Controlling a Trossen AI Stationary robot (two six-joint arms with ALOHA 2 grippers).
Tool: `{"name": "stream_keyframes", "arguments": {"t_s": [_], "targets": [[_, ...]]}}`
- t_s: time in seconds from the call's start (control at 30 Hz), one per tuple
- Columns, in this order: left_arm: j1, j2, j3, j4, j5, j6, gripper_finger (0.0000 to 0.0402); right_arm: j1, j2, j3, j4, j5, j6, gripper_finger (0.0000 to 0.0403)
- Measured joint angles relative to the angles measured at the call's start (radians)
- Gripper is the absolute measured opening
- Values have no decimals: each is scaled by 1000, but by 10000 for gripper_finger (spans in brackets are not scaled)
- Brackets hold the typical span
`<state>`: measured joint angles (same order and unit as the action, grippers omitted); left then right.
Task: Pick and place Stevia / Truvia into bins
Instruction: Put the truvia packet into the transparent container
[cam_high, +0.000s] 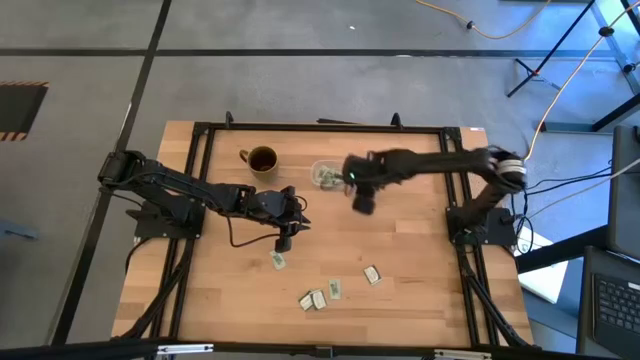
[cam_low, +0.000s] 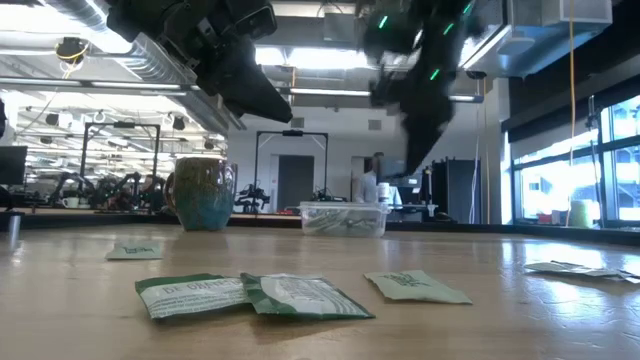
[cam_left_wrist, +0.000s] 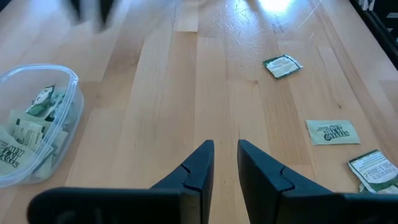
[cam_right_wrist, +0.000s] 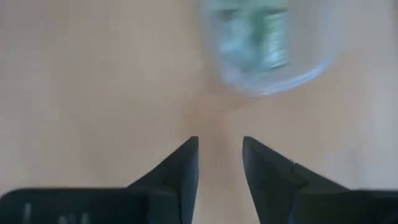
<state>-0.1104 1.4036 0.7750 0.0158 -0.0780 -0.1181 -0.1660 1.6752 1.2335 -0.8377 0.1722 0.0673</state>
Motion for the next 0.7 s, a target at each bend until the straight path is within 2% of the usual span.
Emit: {"name": "stream_keyframes", "arguments": {"t_s": [0.17, 0.3, 0.5, 0.7], "targets": [[0, 0, 0, 2, -3, 35, 65, 205, -147, -51, -34, -40, 122, 127], [0, 0, 0, 3, -9, 51, 65, 394, -195, -91, -7, -39, 225, 127], [0, 0, 0, 3, -10, 53, 65, 609, -157, -148, 121, 3, 352, 127], [0, 0, 0, 3, -9, 53, 65, 711, -68, -168, 194, 55, 432, 120]]}}
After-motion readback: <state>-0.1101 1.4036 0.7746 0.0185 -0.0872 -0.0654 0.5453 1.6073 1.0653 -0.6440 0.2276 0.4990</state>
